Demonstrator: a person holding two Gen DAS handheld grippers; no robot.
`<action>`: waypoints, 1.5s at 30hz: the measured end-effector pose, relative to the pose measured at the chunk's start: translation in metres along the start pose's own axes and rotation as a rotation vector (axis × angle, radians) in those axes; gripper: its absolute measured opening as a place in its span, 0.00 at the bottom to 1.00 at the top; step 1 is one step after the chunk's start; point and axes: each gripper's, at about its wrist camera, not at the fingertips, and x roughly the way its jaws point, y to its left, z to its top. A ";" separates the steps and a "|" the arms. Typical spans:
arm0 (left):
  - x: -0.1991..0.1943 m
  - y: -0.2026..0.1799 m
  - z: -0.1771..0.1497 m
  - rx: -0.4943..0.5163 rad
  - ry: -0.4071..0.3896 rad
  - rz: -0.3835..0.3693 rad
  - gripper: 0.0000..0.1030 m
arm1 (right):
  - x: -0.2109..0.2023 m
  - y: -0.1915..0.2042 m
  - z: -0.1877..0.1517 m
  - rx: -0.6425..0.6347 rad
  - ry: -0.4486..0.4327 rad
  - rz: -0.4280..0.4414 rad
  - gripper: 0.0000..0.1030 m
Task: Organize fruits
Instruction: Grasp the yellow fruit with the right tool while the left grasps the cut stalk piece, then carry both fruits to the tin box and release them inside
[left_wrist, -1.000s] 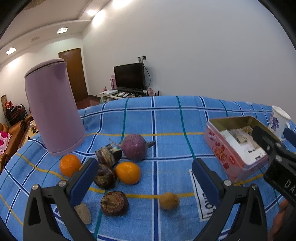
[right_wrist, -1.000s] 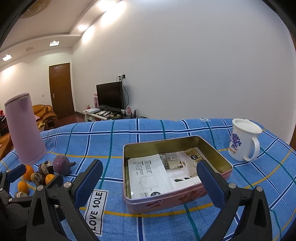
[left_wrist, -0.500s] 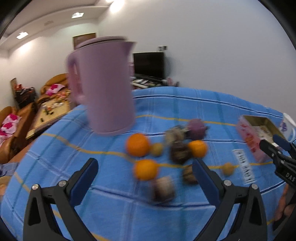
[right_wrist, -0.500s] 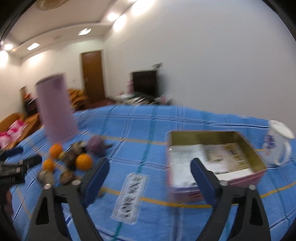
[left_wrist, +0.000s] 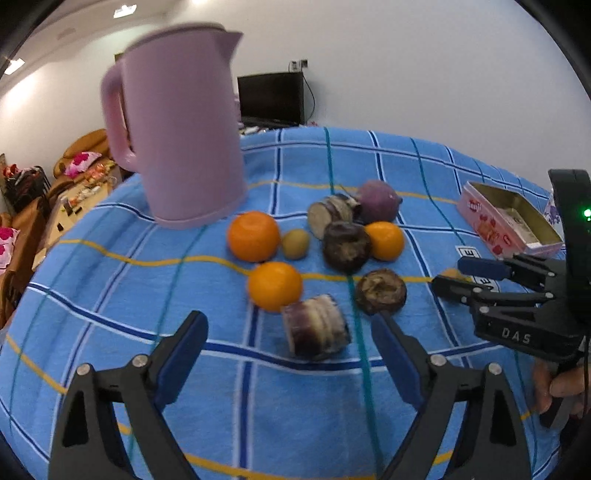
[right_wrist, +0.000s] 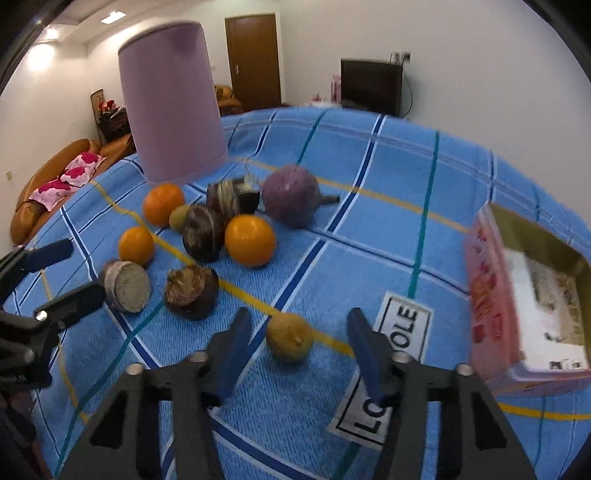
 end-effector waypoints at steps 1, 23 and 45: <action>0.004 -0.003 0.001 0.001 0.006 0.000 0.86 | 0.000 -0.003 0.000 0.007 0.008 0.011 0.49; -0.002 -0.007 0.008 -0.103 -0.030 -0.085 0.42 | -0.036 -0.028 -0.002 0.044 -0.106 0.079 0.27; -0.001 -0.168 0.066 0.147 -0.135 -0.244 0.42 | -0.110 -0.146 -0.014 0.205 -0.357 -0.077 0.27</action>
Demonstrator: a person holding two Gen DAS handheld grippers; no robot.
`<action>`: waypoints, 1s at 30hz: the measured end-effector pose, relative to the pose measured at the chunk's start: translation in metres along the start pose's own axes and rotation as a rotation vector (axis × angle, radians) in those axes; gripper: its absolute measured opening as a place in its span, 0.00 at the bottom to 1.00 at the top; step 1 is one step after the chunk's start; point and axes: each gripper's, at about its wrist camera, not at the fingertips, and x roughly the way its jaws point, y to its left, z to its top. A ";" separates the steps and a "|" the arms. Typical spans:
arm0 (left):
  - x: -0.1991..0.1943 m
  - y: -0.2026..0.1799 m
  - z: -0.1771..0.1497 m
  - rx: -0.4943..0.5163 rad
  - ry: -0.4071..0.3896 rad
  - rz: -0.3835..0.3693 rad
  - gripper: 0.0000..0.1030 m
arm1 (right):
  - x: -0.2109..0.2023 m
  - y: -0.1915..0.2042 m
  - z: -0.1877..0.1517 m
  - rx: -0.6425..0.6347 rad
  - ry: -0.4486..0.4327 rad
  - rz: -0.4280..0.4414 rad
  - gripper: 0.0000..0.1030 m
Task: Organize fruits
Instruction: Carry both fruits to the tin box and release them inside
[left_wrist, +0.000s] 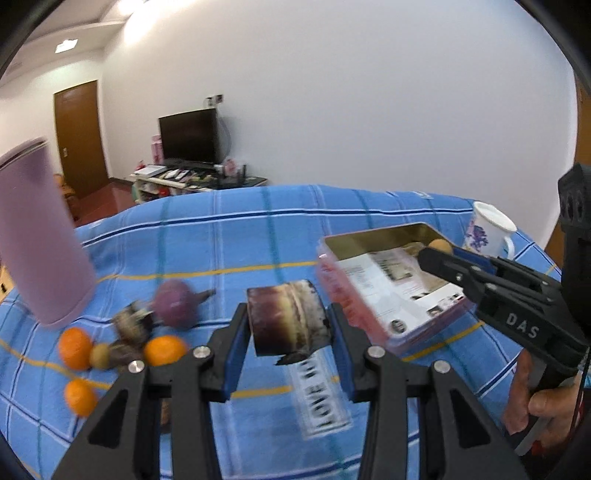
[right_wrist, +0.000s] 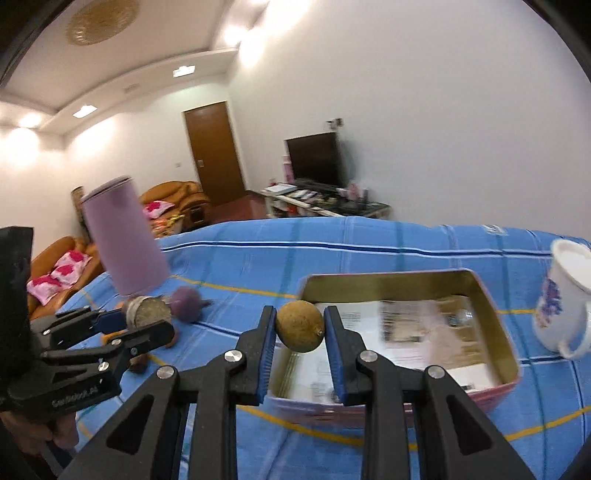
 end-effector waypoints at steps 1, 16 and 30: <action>0.005 -0.009 0.003 0.010 -0.002 -0.007 0.42 | 0.000 -0.009 0.001 0.010 -0.001 -0.023 0.27; 0.078 -0.104 0.018 0.094 0.054 -0.073 0.42 | 0.013 -0.087 -0.003 0.104 0.098 -0.266 0.27; 0.096 -0.102 0.013 0.091 0.085 -0.066 0.42 | 0.027 -0.092 -0.013 0.116 0.170 -0.302 0.27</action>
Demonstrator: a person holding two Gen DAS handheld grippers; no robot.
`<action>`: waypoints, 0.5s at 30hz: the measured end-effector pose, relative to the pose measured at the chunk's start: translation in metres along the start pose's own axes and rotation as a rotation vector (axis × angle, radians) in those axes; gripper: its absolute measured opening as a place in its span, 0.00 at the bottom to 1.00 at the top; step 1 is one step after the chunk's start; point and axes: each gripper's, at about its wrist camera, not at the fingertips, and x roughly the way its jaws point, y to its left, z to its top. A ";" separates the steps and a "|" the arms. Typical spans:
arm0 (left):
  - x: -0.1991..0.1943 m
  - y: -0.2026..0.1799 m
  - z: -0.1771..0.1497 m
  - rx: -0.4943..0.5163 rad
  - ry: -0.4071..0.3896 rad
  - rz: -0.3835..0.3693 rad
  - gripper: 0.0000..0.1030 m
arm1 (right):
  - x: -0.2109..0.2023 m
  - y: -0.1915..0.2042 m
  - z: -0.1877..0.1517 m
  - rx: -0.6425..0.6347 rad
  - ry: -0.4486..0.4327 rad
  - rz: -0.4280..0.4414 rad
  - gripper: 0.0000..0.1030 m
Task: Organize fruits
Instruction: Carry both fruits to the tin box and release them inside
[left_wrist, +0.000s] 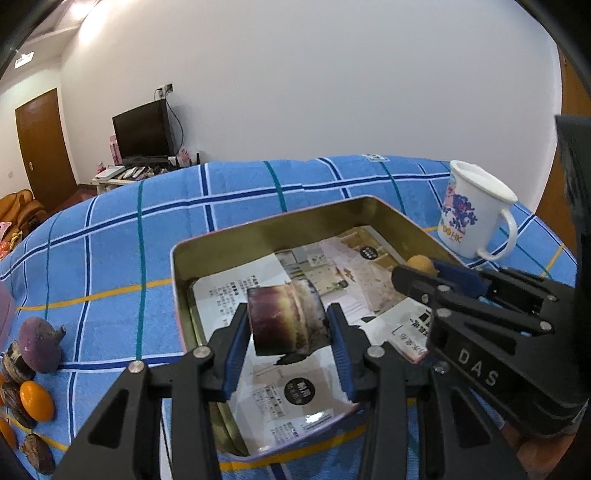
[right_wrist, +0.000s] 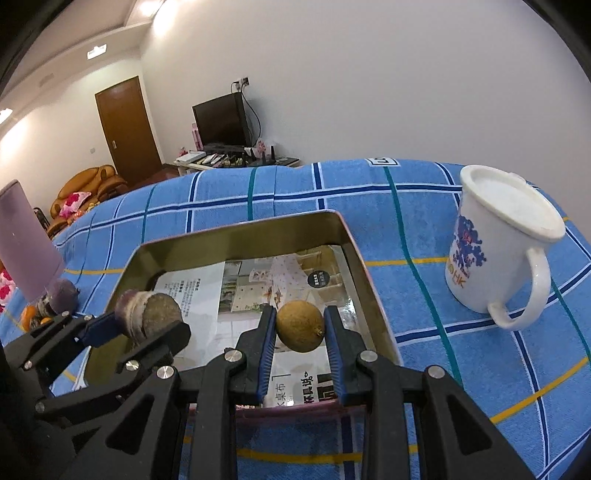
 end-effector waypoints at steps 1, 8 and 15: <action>0.001 0.001 0.000 -0.002 0.006 0.001 0.42 | 0.000 0.000 0.000 -0.004 -0.002 -0.004 0.27; 0.003 0.001 0.000 0.002 0.015 0.005 0.43 | 0.000 0.004 -0.002 -0.015 -0.002 -0.008 0.28; -0.002 0.008 0.000 -0.023 -0.013 0.045 0.53 | 0.002 0.002 0.000 0.009 -0.005 0.010 0.34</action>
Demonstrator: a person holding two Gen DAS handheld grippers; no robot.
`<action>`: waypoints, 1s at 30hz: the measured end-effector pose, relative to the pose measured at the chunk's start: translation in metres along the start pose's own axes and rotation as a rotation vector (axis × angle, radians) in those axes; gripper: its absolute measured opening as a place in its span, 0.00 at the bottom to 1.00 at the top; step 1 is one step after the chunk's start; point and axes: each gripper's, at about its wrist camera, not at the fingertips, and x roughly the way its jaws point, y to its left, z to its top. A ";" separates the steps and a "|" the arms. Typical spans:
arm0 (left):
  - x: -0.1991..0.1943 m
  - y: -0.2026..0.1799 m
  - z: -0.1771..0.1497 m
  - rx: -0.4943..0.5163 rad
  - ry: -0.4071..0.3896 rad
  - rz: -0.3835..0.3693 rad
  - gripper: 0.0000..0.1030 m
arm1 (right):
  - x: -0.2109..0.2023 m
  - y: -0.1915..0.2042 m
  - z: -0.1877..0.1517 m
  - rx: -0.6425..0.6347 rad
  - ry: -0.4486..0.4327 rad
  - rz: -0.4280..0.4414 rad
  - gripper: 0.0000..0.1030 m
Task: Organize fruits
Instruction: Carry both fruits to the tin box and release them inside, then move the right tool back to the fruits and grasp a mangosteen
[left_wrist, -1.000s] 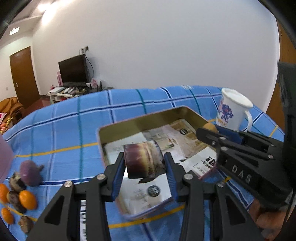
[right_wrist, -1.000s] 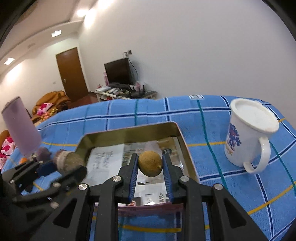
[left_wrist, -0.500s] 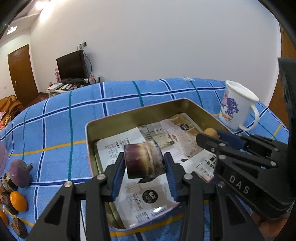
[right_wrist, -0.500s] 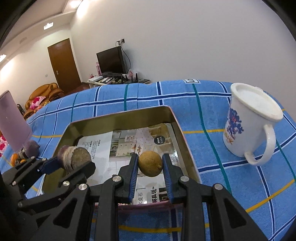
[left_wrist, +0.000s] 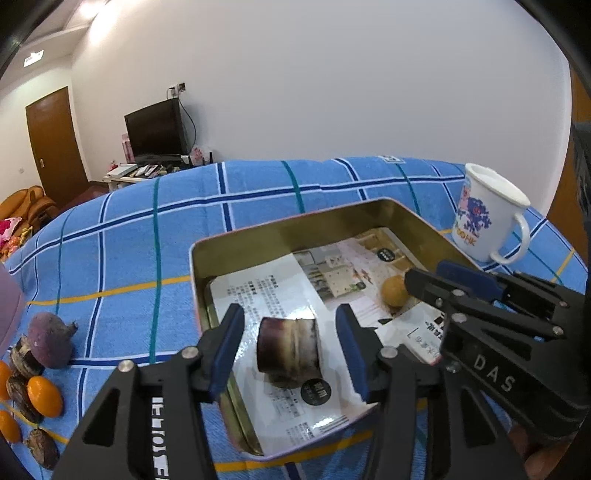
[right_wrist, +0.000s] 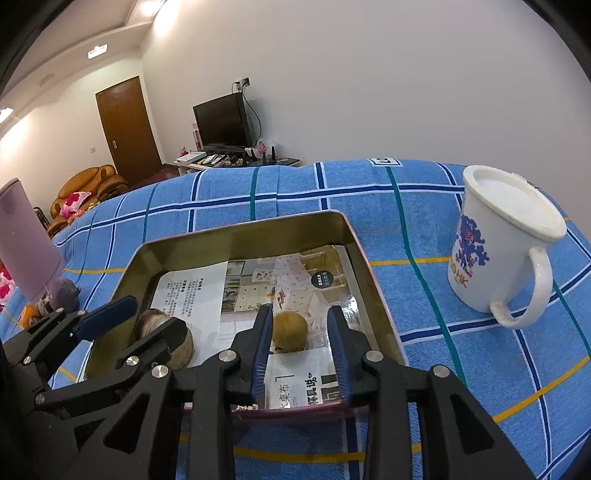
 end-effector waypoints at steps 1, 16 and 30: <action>-0.001 0.001 0.000 -0.003 -0.007 0.009 0.56 | 0.000 0.000 0.000 0.004 0.000 0.002 0.34; -0.037 0.000 0.002 0.022 -0.211 0.102 1.00 | -0.039 -0.010 0.004 0.081 -0.226 0.040 0.83; -0.049 0.030 -0.011 -0.042 -0.244 0.204 1.00 | -0.052 -0.011 -0.001 0.087 -0.381 -0.009 0.83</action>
